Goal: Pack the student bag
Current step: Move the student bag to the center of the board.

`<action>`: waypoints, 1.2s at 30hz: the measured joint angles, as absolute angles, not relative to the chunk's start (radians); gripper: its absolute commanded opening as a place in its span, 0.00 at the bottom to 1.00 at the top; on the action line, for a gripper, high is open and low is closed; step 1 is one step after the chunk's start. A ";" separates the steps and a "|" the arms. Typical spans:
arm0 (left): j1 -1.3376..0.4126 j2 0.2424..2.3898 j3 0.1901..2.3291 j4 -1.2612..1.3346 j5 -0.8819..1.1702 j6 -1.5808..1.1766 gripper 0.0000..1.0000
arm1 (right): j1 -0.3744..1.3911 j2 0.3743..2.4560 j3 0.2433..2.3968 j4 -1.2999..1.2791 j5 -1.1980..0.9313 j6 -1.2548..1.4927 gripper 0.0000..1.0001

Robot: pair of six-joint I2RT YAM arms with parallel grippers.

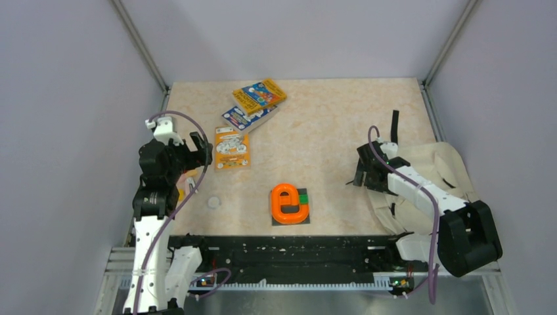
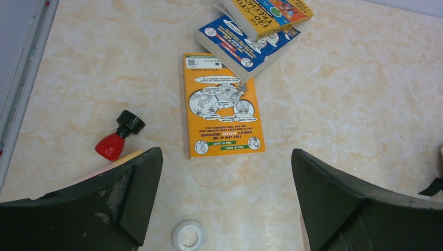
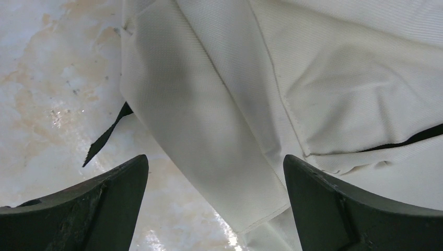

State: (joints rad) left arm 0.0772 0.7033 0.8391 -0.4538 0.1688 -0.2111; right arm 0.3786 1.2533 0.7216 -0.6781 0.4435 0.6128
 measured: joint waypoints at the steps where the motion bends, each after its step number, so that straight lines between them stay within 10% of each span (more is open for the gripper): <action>1: 0.077 0.705 0.839 -0.454 0.169 -0.211 0.98 | 0.379 1.253 0.722 -0.678 0.458 0.612 0.99; 14: 0.077 0.714 0.839 -0.453 0.169 -0.211 0.98 | 0.379 1.316 0.725 -0.634 0.503 0.602 0.95; 24: 0.077 0.713 0.839 -0.453 0.169 -0.212 0.98 | 0.379 1.379 0.729 -0.581 0.535 0.583 0.00; 36: 0.077 0.709 0.839 -0.453 0.160 -0.211 0.98 | 0.387 1.489 0.916 -0.487 0.435 0.543 0.00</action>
